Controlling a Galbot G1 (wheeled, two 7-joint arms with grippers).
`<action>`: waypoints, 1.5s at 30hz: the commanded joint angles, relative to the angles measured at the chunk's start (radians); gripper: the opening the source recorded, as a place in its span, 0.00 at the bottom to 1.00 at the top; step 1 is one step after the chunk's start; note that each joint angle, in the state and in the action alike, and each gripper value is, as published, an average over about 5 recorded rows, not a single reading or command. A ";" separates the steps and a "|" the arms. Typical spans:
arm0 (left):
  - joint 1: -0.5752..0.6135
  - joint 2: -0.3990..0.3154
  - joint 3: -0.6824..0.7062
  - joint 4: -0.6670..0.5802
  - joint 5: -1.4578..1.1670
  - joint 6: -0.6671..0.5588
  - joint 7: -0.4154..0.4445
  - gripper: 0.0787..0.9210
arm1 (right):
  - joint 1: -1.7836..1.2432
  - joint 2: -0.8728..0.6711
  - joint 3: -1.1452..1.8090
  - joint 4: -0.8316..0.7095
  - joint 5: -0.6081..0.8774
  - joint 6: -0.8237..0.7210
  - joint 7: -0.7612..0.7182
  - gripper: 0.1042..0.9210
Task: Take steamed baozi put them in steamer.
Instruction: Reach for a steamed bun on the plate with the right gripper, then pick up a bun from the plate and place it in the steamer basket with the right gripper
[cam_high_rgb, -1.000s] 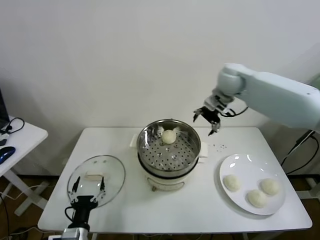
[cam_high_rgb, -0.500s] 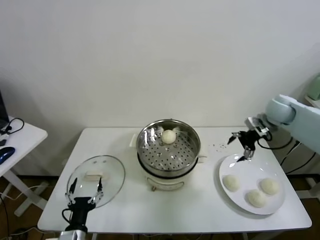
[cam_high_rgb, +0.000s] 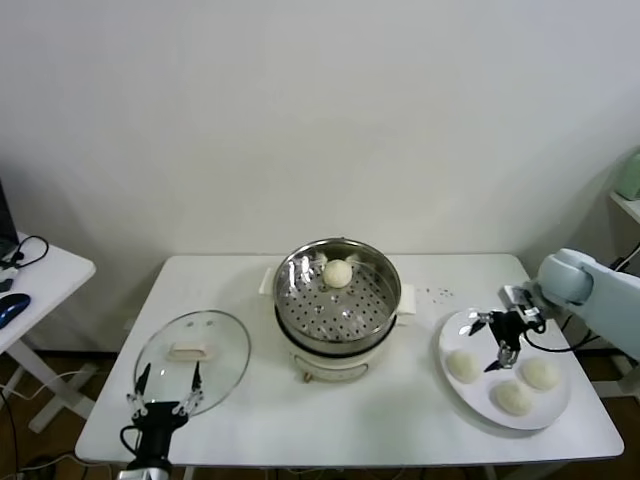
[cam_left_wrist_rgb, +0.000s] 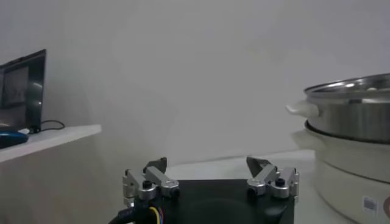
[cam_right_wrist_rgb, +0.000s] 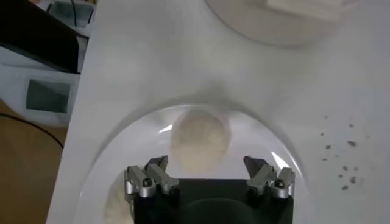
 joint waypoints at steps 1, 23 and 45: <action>0.001 -0.001 -0.001 0.009 0.000 -0.005 -0.001 0.88 | -0.074 0.034 0.028 -0.023 -0.013 -0.006 0.019 0.88; -0.006 -0.004 0.001 0.019 0.000 -0.005 -0.002 0.88 | -0.090 0.074 0.047 -0.061 -0.030 -0.004 0.025 0.88; -0.012 -0.006 0.011 0.015 0.001 -0.003 -0.002 0.88 | 0.120 0.010 -0.052 -0.011 0.144 -0.040 0.032 0.75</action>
